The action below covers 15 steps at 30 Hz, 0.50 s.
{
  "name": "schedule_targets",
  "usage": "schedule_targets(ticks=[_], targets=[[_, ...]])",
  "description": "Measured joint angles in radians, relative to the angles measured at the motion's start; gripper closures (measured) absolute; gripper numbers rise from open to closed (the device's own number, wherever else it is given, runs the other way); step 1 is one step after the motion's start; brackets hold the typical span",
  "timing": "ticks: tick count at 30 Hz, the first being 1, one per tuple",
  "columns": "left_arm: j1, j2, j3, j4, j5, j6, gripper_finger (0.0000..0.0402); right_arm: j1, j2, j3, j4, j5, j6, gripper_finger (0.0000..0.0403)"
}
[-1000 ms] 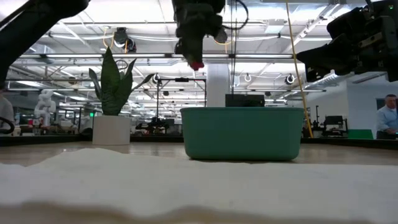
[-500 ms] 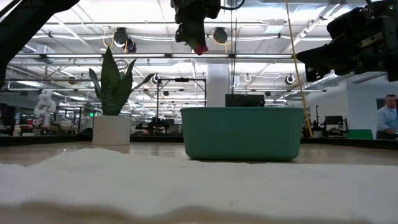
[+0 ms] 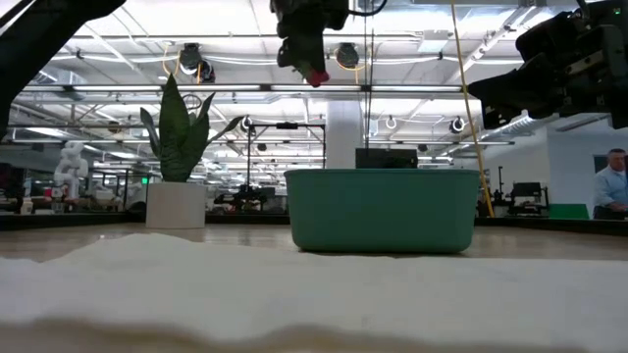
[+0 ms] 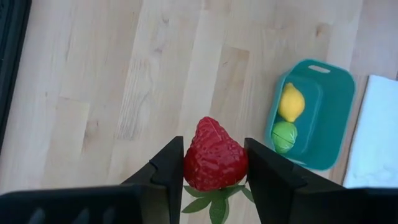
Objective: Pick and placing Produce into tupperware
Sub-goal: Put the strawberry into the blue bin
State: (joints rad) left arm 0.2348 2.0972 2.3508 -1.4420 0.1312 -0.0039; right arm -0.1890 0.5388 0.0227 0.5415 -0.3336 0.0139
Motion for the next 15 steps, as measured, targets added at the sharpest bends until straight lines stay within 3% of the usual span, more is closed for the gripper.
schedule_targets(ticks=[6,15], targets=[[-0.042,0.000,0.000,0.082,0.129,0.026,0.0266,0.000,0.000,0.000,0.000,0.000,0.000,0.0403],[-0.125,0.000,0.000,0.140,0.140,0.026,0.0266,0.000,0.000,0.000,0.000,0.000,0.000,0.0403]])
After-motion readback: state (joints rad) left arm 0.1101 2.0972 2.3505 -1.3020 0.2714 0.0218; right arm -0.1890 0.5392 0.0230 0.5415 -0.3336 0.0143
